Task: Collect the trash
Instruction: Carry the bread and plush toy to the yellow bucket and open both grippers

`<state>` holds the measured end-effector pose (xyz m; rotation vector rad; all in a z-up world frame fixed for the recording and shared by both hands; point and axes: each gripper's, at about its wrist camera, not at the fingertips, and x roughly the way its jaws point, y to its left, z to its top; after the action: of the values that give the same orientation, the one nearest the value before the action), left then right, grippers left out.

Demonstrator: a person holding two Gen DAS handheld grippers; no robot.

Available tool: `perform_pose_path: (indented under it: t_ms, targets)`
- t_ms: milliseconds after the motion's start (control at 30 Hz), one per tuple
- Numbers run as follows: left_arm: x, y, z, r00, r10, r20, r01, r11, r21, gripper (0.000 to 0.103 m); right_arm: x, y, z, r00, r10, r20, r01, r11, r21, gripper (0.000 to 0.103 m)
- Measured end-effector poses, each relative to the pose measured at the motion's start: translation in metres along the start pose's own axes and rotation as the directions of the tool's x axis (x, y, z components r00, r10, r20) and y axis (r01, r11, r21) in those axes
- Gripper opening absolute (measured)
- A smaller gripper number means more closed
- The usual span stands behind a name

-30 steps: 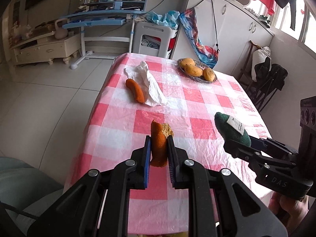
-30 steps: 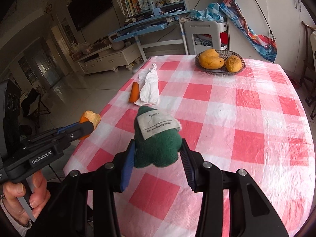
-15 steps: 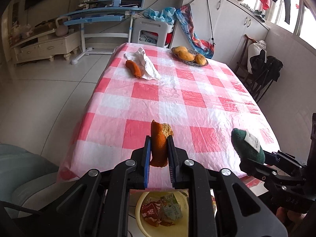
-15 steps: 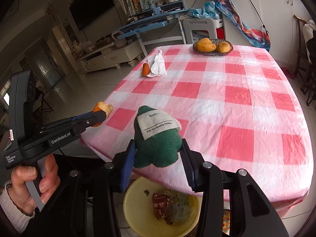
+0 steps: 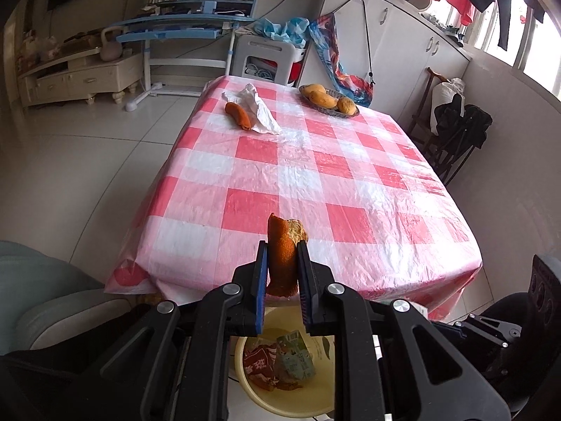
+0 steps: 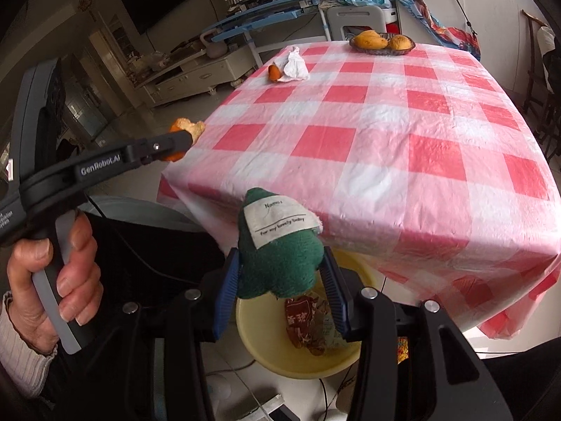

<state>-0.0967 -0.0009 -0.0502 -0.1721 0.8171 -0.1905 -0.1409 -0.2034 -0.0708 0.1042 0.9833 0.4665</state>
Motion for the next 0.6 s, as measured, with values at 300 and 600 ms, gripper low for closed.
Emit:
perform_pose_path:
  t_ms: [300,600]
  targets:
    - [-0.008,-0.010,-0.022,1.000,-0.009,-0.030,0.010,0.999,0.039,0.016,0.007,0.003,-0.018,0.996,-0.053,-0.073,0.053,0.999,-0.004,0.056]
    - [-0.004,-0.023,-0.039,0.995,-0.024,-0.098,0.033,0.995,0.098,0.016,-0.024,-0.024,-0.014,0.993,-0.060,0.101,0.043,0.986,0.162,0.075]
